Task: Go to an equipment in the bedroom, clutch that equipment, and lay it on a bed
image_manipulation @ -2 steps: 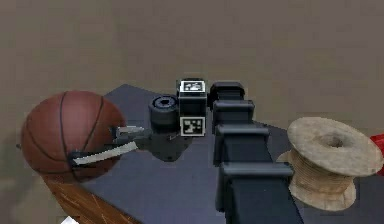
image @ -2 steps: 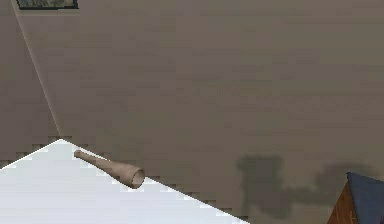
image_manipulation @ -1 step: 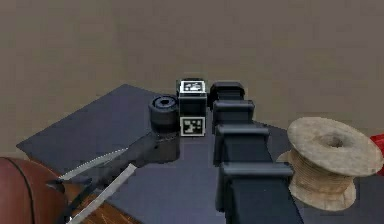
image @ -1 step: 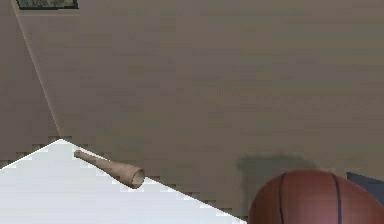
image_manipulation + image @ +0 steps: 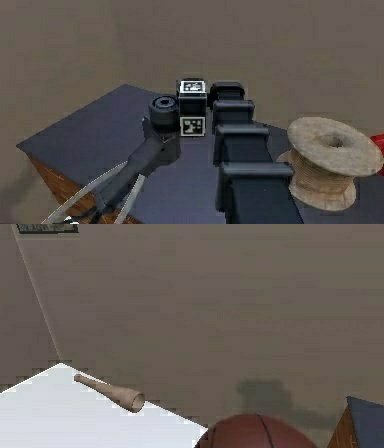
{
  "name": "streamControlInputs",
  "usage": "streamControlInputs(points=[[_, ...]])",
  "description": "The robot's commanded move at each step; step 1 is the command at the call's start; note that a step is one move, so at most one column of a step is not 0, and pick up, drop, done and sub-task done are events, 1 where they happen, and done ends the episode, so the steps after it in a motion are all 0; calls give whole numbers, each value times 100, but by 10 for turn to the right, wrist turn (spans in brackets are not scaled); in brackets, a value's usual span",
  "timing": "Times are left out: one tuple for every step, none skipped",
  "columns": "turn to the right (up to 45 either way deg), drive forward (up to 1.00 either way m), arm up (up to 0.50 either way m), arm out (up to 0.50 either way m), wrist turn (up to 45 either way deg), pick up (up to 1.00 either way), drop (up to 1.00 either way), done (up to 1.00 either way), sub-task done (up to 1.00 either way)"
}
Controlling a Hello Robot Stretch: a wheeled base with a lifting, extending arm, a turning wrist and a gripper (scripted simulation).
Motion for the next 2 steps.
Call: streamControlInputs(points=[[0,0,0,-12,0,0,0,0,0],[-450,0,0,0,0,0,0,0,0]])
